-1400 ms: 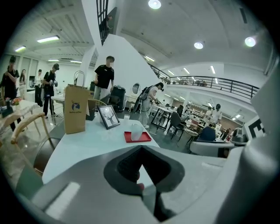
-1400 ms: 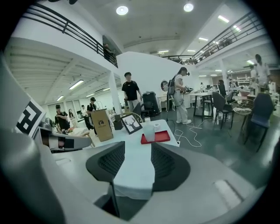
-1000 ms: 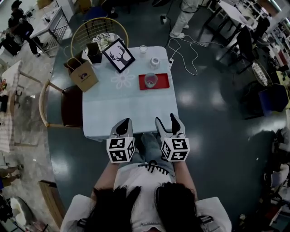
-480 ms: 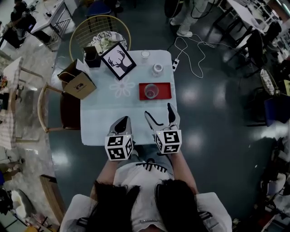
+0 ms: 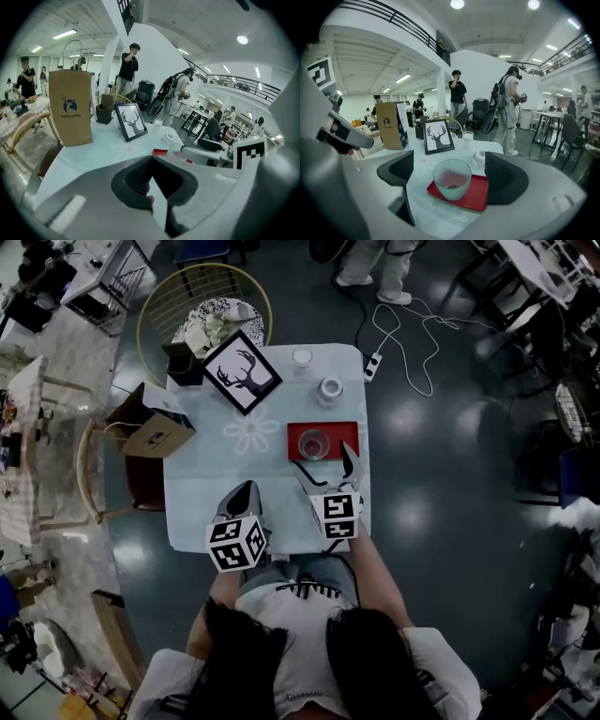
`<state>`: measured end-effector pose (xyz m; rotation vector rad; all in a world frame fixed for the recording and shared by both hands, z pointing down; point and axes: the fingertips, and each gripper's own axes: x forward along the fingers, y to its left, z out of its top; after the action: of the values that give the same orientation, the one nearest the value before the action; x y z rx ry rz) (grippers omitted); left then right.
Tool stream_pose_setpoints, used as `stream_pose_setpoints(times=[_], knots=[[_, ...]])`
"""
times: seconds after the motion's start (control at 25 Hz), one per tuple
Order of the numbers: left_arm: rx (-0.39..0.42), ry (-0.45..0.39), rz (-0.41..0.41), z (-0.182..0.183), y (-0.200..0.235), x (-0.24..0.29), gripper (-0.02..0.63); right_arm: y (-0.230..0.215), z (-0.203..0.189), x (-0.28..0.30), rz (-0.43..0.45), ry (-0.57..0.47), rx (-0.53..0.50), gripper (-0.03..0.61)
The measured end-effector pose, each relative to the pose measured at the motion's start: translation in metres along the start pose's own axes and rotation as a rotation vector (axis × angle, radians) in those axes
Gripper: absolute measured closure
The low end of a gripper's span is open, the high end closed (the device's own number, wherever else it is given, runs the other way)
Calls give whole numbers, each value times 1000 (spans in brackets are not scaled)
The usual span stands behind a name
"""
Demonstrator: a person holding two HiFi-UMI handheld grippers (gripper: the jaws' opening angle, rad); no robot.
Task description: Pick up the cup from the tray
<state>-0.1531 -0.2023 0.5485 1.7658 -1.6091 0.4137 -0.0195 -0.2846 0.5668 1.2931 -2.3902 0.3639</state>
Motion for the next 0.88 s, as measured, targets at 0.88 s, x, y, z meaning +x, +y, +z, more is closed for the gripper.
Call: stream_pose_setpoints(times=[0.88], knots=[[-3,104,68,-5,18,54,614,-6,-48,81,43,178,-76,147]])
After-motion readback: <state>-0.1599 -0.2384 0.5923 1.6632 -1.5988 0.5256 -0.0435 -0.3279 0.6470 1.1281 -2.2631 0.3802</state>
